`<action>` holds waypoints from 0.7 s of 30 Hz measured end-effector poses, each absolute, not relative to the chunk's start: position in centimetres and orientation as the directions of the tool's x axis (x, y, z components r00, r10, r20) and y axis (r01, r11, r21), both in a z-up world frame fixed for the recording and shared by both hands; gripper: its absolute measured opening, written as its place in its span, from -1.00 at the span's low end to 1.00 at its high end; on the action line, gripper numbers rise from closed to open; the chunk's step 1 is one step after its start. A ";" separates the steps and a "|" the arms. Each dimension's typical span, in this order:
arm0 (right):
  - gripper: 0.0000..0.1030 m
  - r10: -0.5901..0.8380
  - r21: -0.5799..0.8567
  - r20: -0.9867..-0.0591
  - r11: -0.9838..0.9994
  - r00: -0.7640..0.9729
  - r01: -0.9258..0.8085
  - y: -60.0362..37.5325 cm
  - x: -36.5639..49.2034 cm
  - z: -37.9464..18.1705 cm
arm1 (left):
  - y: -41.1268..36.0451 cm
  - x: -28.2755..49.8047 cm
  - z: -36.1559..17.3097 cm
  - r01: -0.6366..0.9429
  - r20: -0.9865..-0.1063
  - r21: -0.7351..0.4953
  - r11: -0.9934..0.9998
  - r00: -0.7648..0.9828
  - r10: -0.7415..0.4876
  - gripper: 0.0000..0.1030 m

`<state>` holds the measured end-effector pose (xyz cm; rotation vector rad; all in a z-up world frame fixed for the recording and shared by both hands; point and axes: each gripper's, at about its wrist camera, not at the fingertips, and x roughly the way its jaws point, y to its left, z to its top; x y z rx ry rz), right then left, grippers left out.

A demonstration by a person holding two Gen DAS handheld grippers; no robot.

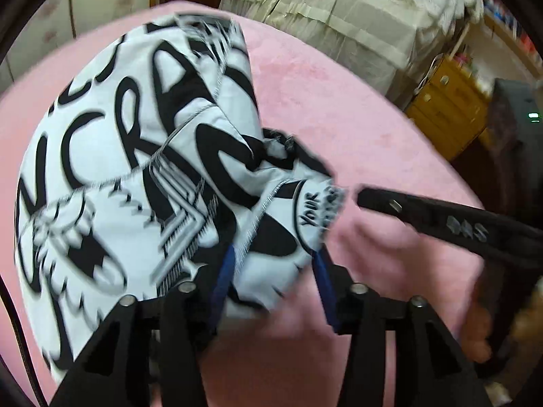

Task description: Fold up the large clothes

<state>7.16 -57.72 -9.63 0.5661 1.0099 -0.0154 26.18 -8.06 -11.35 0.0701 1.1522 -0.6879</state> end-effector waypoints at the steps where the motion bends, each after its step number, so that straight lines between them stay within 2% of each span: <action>1: -0.24 0.245 0.440 -0.792 0.864 0.559 0.245 -57.4 7.3 -8.3 | -6.9 25.9 -10.1 0.517 -0.841 -0.341 0.785 0.205 -0.501 -0.08; 2: -0.06 0.250 0.439 -0.782 0.871 0.571 0.220 -57.0 7.5 -7.4 | -6.0 25.7 -9.1 0.502 -0.830 -0.372 0.781 0.196 -0.522 -0.06; 3: -0.03 0.257 0.438 -0.774 0.877 0.578 0.196 -56.5 7.8 -6.7 | -4.4 25.4 -7.6 0.475 -0.817 -0.399 0.785 0.205 -0.539 0.00; 5: -0.03 0.285 0.427 -0.767 0.896 0.575 0.125 -55.1 8.7 -5.5 | -1.9 25.4 -6.0 0.422 -0.801 -0.411 0.808 0.256 -0.541 0.10; 8: -0.03 0.326 0.408 -0.784 0.912 0.527 0.043 -52.7 10.6 -6.0 | 3.8 26.5 -5.1 0.266 -0.805 -0.379 0.886 0.377 -0.458 0.20; 10: -0.03 0.331 0.379 -0.795 0.925 0.509 -0.011 -51.2 11.4 -6.9 | 7.6 27.9 -6.4 0.136 -0.839 -0.338 0.931 0.405 -0.364 0.20; 13: -0.03 0.281 0.293 -0.833 0.955 0.476 -0.051 -49.5 12.6 -8.6 | 13.1 29.3 -9.3 -0.016 -0.863 -0.371 0.929 0.375 -0.338 0.20; 15: -0.03 0.247 0.248 -0.862 0.967 0.443 -0.056 -49.0 13.6 -10.2 | 14.5 29.8 -11.0 -0.056 -0.856 -0.424 0.904 0.350 -0.380 0.19; 18: -0.03 0.209 0.208 -0.886 0.977 0.414 -0.048 -49.0 14.4 -12.1 | 14.4 30.3 -13.4 -0.070 -0.868 -0.430 0.900 0.305 -0.391 0.19; 21: -0.03 0.228 0.224 -0.900 0.973 0.372 -0.054 -49.2 14.6 -13.9 | 13.6 29.9 -14.0 -0.046 -0.869 -0.412 0.910 0.319 -0.378 0.33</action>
